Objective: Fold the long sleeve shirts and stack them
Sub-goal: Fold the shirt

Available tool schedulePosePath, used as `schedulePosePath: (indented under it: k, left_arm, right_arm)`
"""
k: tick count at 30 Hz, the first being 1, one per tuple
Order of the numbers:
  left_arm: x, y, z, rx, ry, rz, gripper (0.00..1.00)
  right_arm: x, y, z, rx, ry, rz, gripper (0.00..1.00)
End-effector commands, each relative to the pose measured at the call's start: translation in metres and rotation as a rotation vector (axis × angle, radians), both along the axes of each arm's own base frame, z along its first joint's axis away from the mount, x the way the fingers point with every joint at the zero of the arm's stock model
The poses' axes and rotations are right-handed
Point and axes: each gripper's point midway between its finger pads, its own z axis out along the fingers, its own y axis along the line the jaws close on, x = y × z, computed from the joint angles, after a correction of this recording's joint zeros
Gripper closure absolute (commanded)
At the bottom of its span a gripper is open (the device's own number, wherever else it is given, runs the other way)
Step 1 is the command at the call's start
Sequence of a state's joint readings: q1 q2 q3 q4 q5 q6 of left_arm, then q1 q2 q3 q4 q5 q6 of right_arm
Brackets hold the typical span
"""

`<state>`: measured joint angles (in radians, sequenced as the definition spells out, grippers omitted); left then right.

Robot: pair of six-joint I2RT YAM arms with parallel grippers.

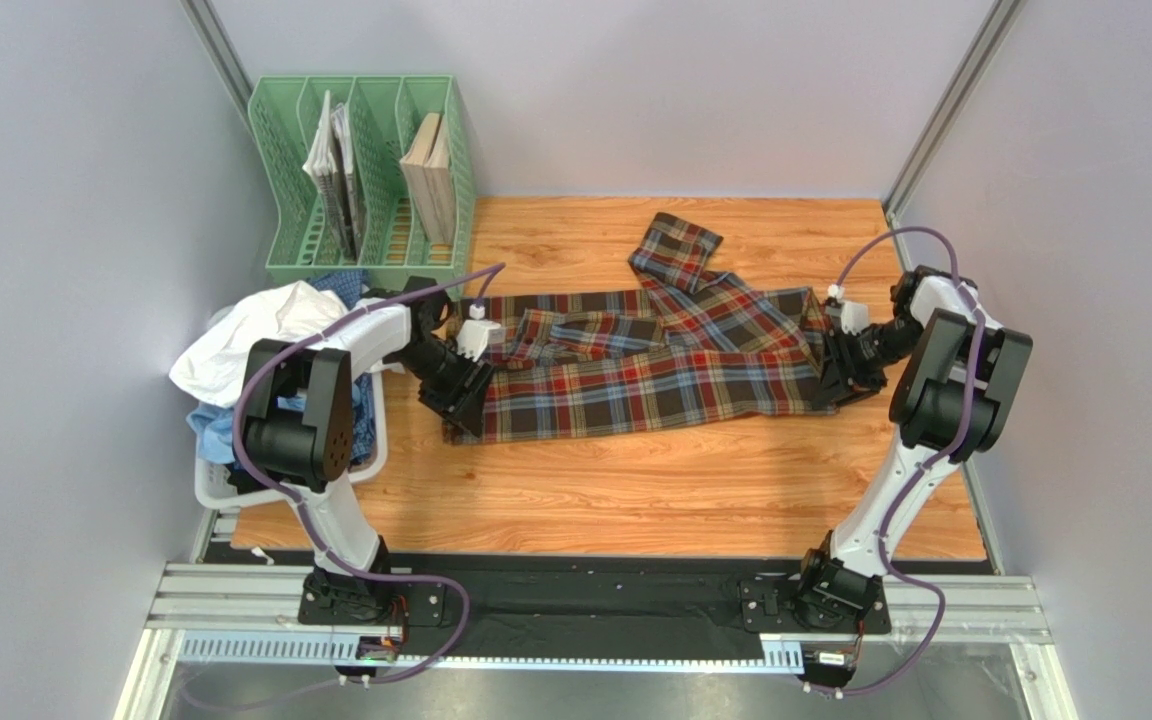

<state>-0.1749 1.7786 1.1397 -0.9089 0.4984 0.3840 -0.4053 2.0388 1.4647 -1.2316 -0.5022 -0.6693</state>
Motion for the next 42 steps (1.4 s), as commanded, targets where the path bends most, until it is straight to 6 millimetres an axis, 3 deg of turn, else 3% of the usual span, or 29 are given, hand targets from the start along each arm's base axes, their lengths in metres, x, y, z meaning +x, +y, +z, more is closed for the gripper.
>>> schedulePosePath:
  k: [1, 6, 8, 12, 13, 21, 24, 27, 28, 29, 30, 31, 32, 34, 36, 38, 40, 41, 42]
  left_arm:
    - [-0.009, 0.006, 0.002, 0.025, 0.029, 0.026, 0.37]
    - [-0.009, 0.012, -0.001, 0.048, 0.055, 0.015, 0.47]
    - [-0.012, 0.012, -0.005, 0.046, 0.083, -0.001, 0.53]
    - [-0.016, 0.015, -0.011, 0.057, 0.115, -0.032, 0.94]
    - [-0.016, 0.018, -0.012, 0.068, 0.11, -0.043, 0.99]
    - [-0.016, 0.039, -0.006, 0.164, 0.04, -0.09, 1.0]
    - [-0.013, 0.042, -0.003, 0.174, 0.01, -0.102, 1.0]
    - [-0.018, 0.037, -0.002, 0.144, 0.021, -0.112, 1.0]
    - [-0.024, 0.034, 0.001, 0.118, 0.034, -0.132, 1.0]
    - [-0.027, 0.031, 0.003, 0.095, 0.039, -0.139, 0.98]
    - [-0.029, 0.023, 0.009, 0.046, 0.037, -0.144, 0.9]
    - [-0.028, 0.02, 0.017, 0.019, 0.007, -0.16, 0.81]
    - [-0.027, 0.017, 0.023, 0.0, -0.019, -0.165, 0.67]
    - [-0.018, 0.006, 0.047, -0.068, -0.125, -0.184, 0.54]
    - [-0.009, -0.003, 0.067, -0.125, -0.215, -0.193, 0.24]
    - [0.006, -0.011, 0.094, -0.169, -0.341, -0.206, 0.15]
    - [0.023, -0.017, 0.118, -0.194, -0.469, -0.2, 0.11]
    - [0.028, -0.02, 0.127, -0.212, -0.512, -0.198, 0.1]
    - [0.032, -0.022, 0.135, -0.222, -0.548, -0.188, 0.1]
  right_arm:
    - [0.005, -0.005, 0.0, -0.026, -0.031, -0.001, 0.77]
    - [0.001, -0.012, -0.008, -0.071, -0.016, 0.011, 1.0]
    - [-0.002, -0.015, -0.009, -0.091, -0.014, 0.018, 1.0]
    - [-0.012, -0.017, -0.009, -0.114, 0.001, 0.029, 1.0]
    - [-0.016, -0.018, -0.009, -0.131, 0.006, 0.039, 1.0]
    - [-0.062, -0.028, -0.002, -0.228, 0.041, 0.116, 1.0]
    - [-0.069, -0.037, -0.002, -0.246, 0.042, 0.112, 1.0]
    - [-0.076, -0.033, -0.002, -0.227, 0.049, 0.113, 1.0]
    - [-0.08, -0.03, 0.001, -0.209, 0.043, 0.139, 0.98]
    - [-0.079, -0.026, 0.006, -0.189, 0.034, 0.152, 0.78]
    - [-0.082, -0.017, 0.017, -0.133, 0.039, 0.152, 0.66]
    - [-0.079, -0.014, 0.026, -0.112, 0.024, 0.154, 0.56]
    - [-0.074, -0.012, 0.039, -0.101, -0.012, 0.155, 0.43]
    - [-0.047, -0.006, 0.077, -0.054, -0.124, 0.133, 0.31]
    - [-0.01, 0.001, 0.115, -0.012, -0.265, 0.085, 0.26]
    - [0.018, 0.013, 0.132, 0.013, -0.333, 0.066, 0.25]
    - [0.066, 0.027, 0.153, 0.012, -0.446, 0.0, 0.27]
    - [0.082, 0.033, 0.157, 0.014, -0.479, -0.018, 0.29]
    - [0.113, 0.035, 0.159, 0.005, -0.525, -0.087, 0.29]
